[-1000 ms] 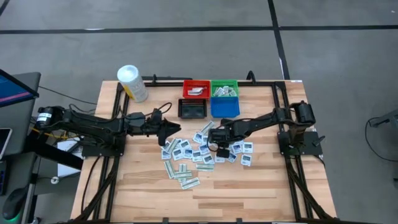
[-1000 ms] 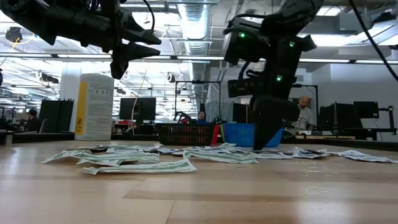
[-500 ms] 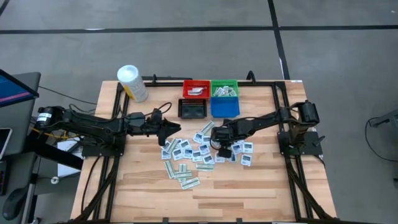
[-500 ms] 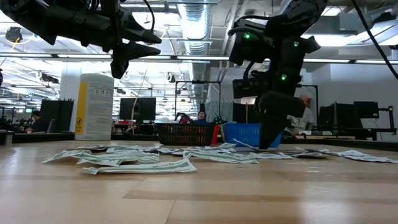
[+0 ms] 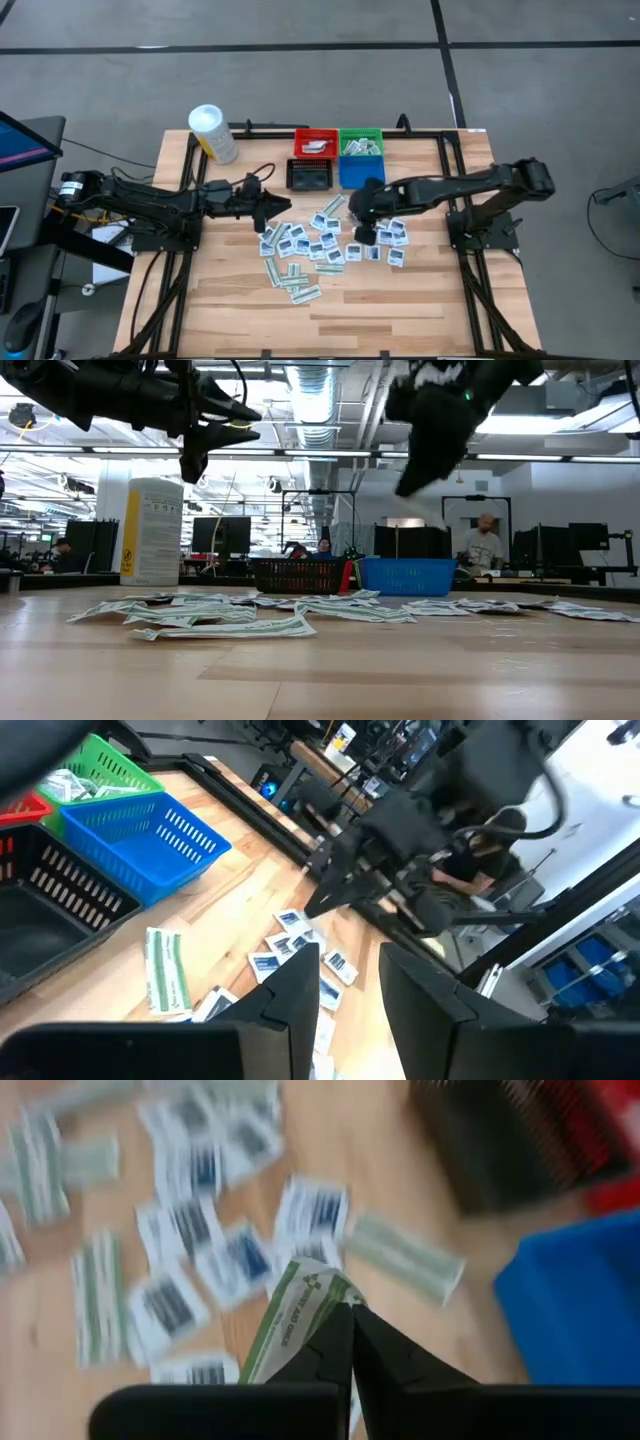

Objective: Pick & Place First Aid Supplies
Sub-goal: Put the bandage into the red basket

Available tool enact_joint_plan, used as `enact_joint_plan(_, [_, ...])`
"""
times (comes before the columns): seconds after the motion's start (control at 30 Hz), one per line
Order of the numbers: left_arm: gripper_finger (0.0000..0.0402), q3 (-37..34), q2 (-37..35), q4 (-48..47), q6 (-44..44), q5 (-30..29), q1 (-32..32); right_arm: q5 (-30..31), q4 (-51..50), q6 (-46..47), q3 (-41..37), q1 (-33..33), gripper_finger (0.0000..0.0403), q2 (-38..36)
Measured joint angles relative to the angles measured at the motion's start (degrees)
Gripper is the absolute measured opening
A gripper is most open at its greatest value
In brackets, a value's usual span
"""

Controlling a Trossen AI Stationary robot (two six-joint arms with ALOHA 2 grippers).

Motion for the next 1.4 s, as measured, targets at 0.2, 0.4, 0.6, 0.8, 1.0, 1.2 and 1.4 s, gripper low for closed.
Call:
enact_joint_plan(0.2, [0.0108, 0.02, 0.02, 4.79, -0.78, -2.28, 0.01, 8.72, 13.82, -0.01, 0.03, -0.28, 0.0, -3.85])
enact_joint_plan(0.4, [0.0108, 0.05, 0.02, 7.93, -0.11, -7.33, 0.03, 22.33, 35.47, -0.32, 0.09, -1.5, 0.0, -3.53])
enact_joint_plan(0.6, [0.0118, 0.04, 0.02, 8.53, 8.28, -7.58, 0.03, 31.2, 50.83, -0.45, 0.1, -2.93, 0.0, -2.32])
enact_joint_plan(0.8, [0.0154, 0.34, 0.62, 9.74, 20.92, -9.37, 0.03, 30.92, 55.88, 0.57, 0.36, -3.67, 0.0, 0.49])
enact_joint_plan(1.0, [0.0193, 2.77, 4.41, 9.78, 31.13, -13.33, 0.01, 29.42, 56.38, 2.94, 2.47, -3.65, 0.0, 2.81])
enact_joint_plan(1.2, [0.0213, 6.73, 10.58, 10.97, 35.33, -16.41, 0.25, 29.03, 55.85, 2.53, 4.12, -3.23, 0.0, 4.37])
enact_joint_plan(1.4, [0.0219, 10.82, 16.5, 11.39, 37.47, -16.66, 0.23, 28.28, 56.09, 2.52, 6.18, -2.15, 0.0, 6.76])
